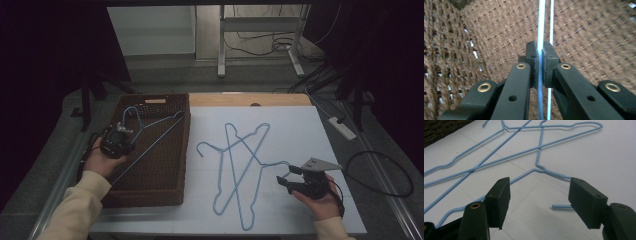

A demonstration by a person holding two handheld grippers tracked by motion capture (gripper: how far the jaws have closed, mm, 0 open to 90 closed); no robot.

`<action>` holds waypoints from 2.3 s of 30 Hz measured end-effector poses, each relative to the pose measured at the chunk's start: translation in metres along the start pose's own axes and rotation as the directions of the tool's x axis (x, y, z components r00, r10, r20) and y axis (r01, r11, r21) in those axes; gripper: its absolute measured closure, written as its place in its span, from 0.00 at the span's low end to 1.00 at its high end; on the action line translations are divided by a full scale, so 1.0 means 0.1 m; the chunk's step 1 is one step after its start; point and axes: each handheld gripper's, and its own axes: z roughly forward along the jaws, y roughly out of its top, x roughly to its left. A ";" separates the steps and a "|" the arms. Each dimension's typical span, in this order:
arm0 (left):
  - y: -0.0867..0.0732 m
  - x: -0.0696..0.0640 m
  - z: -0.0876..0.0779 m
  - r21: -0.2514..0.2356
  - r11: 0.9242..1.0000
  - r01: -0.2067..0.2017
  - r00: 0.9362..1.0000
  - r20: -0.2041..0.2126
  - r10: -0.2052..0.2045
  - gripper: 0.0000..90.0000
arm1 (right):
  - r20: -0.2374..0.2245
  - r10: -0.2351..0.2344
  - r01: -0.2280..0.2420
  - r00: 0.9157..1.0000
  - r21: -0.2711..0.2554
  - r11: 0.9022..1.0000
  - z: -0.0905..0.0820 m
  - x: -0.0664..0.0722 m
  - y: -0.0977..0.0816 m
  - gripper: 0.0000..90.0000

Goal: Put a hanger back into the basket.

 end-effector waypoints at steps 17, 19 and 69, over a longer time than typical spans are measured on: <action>-0.02 0.00 -0.30 -0.143 0.988 0.058 0.997 -0.050 -0.066 0.47 | 0.000 -0.004 0.004 1.000 0.006 1.000 0.00 0.00 0.00 0.39; -0.02 -0.03 -0.41 -0.185 0.981 0.049 0.998 -0.036 -0.056 0.45 | 0.002 -0.004 0.004 1.000 0.007 1.000 0.00 0.00 0.00 0.39; -0.33 -1.20 -0.72 -0.499 0.866 0.035 0.943 0.304 0.136 0.39 | -0.015 -0.022 0.022 1.000 -0.046 0.999 -0.06 0.03 0.05 0.38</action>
